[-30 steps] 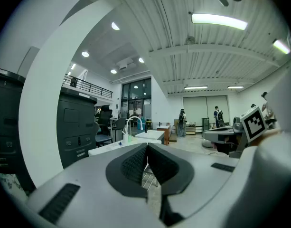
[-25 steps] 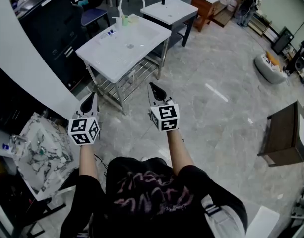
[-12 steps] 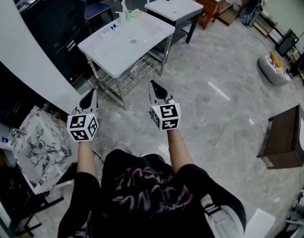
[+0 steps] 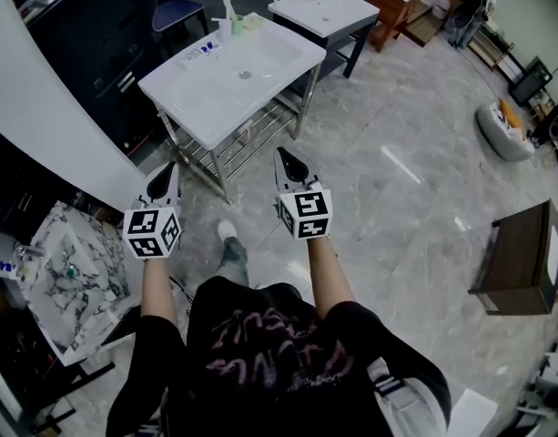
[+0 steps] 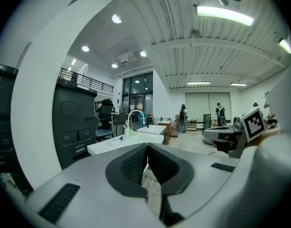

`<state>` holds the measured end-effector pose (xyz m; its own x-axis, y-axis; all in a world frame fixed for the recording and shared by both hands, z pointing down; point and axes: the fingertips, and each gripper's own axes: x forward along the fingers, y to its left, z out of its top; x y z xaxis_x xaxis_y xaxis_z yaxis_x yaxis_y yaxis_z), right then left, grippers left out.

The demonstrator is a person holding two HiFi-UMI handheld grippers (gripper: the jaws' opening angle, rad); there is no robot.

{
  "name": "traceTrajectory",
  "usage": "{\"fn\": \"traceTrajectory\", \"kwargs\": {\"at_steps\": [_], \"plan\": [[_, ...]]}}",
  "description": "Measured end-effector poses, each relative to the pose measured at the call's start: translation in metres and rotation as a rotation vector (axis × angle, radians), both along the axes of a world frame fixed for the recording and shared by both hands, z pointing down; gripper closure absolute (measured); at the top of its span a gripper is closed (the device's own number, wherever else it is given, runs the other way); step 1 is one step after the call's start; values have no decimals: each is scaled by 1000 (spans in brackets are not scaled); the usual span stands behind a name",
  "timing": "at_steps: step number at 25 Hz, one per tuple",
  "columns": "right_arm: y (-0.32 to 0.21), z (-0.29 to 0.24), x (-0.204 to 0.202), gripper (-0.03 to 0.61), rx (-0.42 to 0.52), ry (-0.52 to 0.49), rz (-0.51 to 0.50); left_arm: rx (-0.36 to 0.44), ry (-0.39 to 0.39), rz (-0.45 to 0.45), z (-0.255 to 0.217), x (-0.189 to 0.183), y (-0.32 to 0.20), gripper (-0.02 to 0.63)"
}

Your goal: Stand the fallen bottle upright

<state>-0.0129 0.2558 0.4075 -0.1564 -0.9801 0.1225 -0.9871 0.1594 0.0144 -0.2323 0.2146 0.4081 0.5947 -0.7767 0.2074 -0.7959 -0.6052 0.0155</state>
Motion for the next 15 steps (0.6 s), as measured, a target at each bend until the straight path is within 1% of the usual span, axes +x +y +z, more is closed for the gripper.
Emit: {"fn": "traceTrajectory", "kwargs": {"at_steps": [4, 8, 15], "plan": [[-33, 4, 5, 565, 3, 16, -8, -18, 4, 1, 8, 10, -34, 597], [-72, 13, 15, 565, -14, 14, -4, -43, 1, 7, 20, 20, -72, 597], [-152, 24, 25, 565, -49, 35, 2, -79, 6, 19, 32, 31, -158, 597]]}}
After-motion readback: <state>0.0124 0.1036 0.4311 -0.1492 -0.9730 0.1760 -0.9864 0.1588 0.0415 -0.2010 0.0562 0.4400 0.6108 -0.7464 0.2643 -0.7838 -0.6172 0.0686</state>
